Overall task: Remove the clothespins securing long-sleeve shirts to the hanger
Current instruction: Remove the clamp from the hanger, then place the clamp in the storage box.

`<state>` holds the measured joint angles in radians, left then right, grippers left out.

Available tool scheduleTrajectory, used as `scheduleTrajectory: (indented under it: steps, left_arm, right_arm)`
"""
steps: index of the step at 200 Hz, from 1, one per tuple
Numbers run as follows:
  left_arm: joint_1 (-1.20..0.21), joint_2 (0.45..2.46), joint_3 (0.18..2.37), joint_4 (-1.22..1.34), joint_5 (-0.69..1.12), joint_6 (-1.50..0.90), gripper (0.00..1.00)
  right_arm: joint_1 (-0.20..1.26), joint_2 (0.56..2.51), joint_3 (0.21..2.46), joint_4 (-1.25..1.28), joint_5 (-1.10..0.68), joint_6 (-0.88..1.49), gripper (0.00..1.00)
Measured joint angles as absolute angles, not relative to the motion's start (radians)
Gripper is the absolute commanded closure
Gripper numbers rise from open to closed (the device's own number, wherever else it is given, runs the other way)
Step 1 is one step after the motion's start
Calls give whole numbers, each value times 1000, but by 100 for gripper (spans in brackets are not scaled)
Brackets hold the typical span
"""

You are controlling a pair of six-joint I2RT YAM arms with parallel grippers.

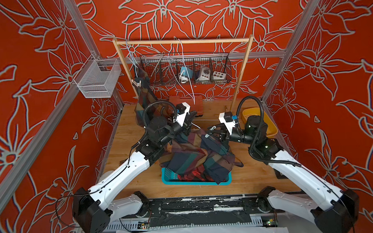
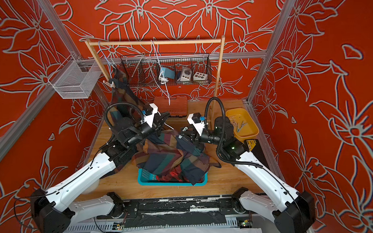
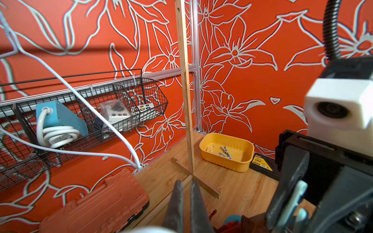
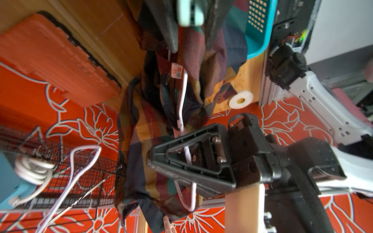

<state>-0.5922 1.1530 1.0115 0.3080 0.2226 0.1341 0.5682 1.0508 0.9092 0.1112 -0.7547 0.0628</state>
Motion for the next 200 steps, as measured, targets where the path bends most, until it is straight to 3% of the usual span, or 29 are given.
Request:
scheduleTrajectory:
  steps: [8,87,143,200]
  left_arm:
    - [-592,1153,1011,308,223,134,100]
    - [-591,1153,1011,308,222,134,100]
    - [-591,1151,997,308,222,128,100]
    - [-591,1150,992,309,222,118,100]
  right_arm:
    - [569,1051,912,109,-747,51,100]
    - [543,903,955,-74,-546,24,100]
    - [182,893,1021,-160,-471,180,100]
    - [1,1080,937,-191,-397,322,100]
